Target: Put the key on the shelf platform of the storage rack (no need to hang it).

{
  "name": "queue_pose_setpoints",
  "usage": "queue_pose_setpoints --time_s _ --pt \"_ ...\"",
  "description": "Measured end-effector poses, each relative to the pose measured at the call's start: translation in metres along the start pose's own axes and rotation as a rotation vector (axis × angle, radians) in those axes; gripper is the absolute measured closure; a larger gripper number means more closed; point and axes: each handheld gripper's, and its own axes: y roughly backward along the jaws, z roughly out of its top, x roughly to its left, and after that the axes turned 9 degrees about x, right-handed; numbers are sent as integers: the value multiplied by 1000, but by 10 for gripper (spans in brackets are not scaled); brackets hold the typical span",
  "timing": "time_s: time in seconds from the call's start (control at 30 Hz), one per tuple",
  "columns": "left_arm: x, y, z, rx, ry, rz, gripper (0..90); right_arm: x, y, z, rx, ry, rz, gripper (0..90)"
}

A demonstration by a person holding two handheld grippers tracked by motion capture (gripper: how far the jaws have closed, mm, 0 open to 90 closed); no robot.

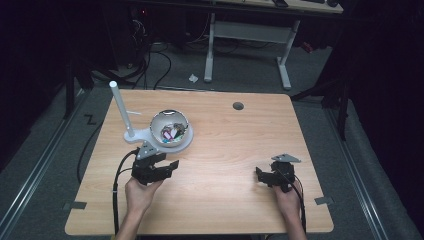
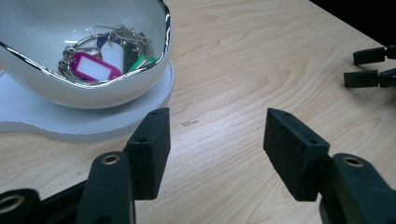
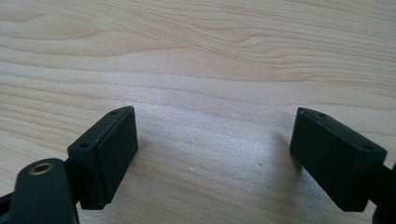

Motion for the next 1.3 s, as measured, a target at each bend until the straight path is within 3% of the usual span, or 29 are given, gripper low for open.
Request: queue_pose_setpoints --time_s 1.3 --pt "-7 -40 -25 83 28 -5 408 0 0 0 -1 3 0 152"
